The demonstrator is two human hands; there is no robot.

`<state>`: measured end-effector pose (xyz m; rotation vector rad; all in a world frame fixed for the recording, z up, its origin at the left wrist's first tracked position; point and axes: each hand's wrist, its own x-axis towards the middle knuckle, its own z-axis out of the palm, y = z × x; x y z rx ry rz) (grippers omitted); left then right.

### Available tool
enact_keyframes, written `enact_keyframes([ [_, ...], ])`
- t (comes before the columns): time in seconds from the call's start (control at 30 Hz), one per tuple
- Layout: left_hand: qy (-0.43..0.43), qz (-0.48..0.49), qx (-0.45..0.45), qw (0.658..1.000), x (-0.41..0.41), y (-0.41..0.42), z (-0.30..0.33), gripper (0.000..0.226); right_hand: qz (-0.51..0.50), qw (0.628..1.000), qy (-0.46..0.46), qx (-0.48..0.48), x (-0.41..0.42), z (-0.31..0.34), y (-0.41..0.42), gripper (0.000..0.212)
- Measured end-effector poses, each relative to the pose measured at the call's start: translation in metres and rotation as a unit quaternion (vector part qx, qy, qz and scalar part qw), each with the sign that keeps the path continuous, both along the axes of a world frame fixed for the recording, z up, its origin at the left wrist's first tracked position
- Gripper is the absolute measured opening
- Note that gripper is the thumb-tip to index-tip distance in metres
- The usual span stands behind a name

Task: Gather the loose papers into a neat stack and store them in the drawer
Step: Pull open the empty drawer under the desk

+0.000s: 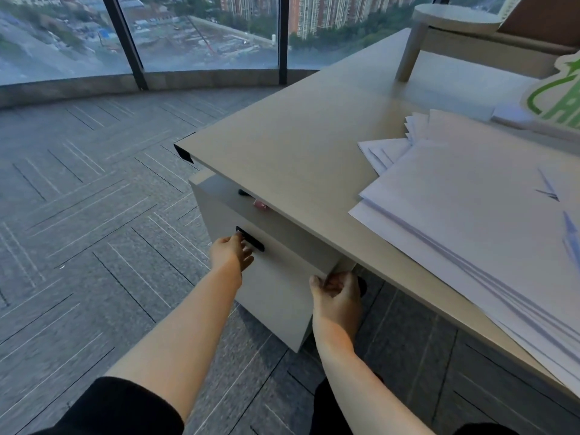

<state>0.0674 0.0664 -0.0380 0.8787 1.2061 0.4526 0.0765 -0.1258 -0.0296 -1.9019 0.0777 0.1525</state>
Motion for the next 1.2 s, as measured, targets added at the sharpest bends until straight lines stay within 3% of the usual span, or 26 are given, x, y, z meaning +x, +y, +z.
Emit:
enact_keyframes([
  [0.43,-0.002,0.0,-0.001,1.0,0.001,0.001,-0.001,0.034,0.031,0.999,-0.016,-0.017,0.0,-0.002,-0.006,0.022],
  [0.77,-0.012,0.058,-0.015,0.998,-0.046,-0.003,-0.004,0.02,0.162,0.986,0.015,-0.028,-0.033,0.012,-0.029,0.021],
  [1.0,-0.043,0.068,-0.007,0.997,-0.097,-0.009,0.002,0.02,0.306,0.947,-0.003,-0.099,-0.055,0.025,-0.035,0.024],
  [1.2,-0.046,0.093,0.002,0.995,-0.143,-0.013,0.003,0.023,0.427,0.891,-0.009,-0.154,-0.075,0.039,-0.033,0.027],
])
